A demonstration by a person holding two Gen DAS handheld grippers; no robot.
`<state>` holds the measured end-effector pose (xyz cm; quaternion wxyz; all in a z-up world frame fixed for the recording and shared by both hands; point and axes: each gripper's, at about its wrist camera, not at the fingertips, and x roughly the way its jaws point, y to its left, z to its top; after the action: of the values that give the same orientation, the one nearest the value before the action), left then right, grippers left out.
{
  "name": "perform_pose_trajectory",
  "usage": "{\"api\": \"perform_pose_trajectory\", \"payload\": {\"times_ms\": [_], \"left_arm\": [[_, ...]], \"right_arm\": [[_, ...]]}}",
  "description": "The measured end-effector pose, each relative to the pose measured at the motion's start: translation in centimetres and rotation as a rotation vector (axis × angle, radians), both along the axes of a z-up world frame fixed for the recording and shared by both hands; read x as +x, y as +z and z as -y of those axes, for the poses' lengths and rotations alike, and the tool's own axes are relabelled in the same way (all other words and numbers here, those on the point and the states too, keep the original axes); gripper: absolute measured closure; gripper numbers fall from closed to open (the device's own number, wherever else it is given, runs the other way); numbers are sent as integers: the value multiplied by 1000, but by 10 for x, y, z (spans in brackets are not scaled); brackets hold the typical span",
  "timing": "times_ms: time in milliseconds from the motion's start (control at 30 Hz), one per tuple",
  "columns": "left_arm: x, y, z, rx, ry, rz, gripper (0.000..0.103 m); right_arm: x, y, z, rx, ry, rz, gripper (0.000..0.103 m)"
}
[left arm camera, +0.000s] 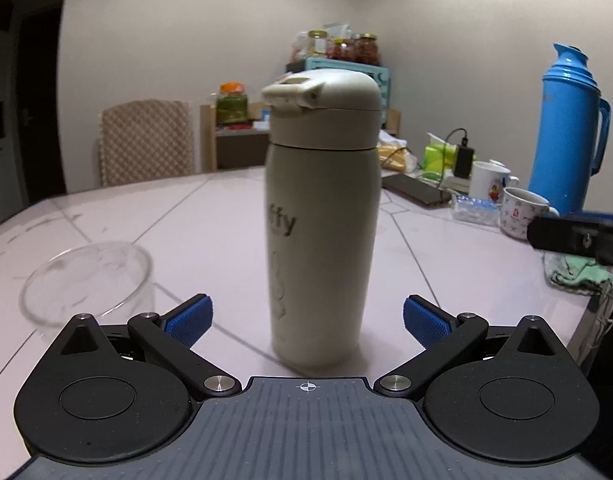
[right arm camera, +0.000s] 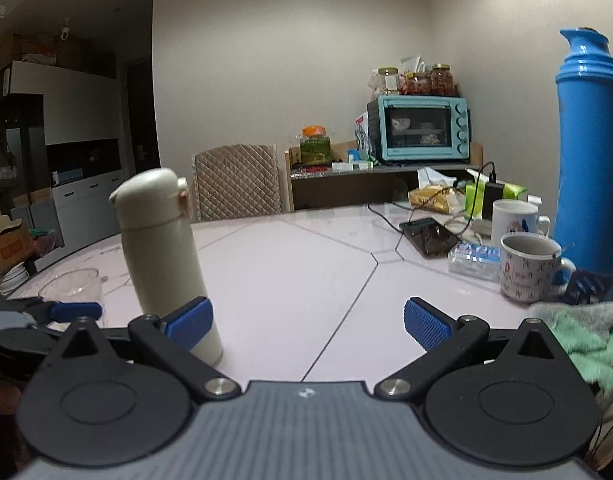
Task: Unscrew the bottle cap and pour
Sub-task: 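Move the left gripper to the cream bottle body and close around it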
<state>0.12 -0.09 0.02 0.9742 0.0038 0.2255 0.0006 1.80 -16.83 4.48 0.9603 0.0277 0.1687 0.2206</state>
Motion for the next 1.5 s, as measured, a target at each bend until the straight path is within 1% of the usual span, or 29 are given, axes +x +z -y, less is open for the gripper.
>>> {"api": "perform_pose_trajectory", "payload": {"times_ms": [167, 267, 333, 367, 433, 500, 567, 800, 833, 1033, 1267, 1300, 1333, 1500], "left_arm": [[14, 2, 11, 39, -11, -29, 0], [22, 4, 15, 59, -18, -44, 0], [24, 10, 6, 51, -27, -38, 0], [21, 14, -7, 36, -33, -25, 0], [24, 18, -25, 12, -54, -10, 0], [19, 21, -48, 2, -76, 5, 0], [17, 23, -55, 1, -86, 13, 0], [21, 20, -60, -6, -78, 38, 0], [21, 20, -60, -6, -74, 42, 0], [20, 15, -63, -21, -63, 67, 0], [22, 16, -61, -35, -57, 78, 0], [23, 16, -62, -36, -53, 78, 0], [24, 16, -62, -37, -50, 78, 0], [24, 13, -63, -39, -42, 79, 0]], "right_arm": [[-4, 1, -2, -8, 9, -1, 0], [8, 11, -13, -23, 21, -17, 0], [29, 13, -23, -30, 39, -21, 0], [21, 14, -12, -9, 48, 8, 0], [-3, 15, -13, -15, 64, 78, 0], [8, 14, -14, -15, 70, 80, 0], [15, 12, -15, -14, 74, 87, 0], [27, 8, -19, -17, 85, 89, 0], [25, 16, -23, -21, 88, 89, 0], [26, 13, -23, -23, 99, 100, 0], [24, 10, -18, -20, 105, 110, 0], [28, 12, -19, -22, 105, 110, 0], [38, 20, -24, -26, 107, 110, 0], [39, 21, -24, -23, 118, 114, 0]]}}
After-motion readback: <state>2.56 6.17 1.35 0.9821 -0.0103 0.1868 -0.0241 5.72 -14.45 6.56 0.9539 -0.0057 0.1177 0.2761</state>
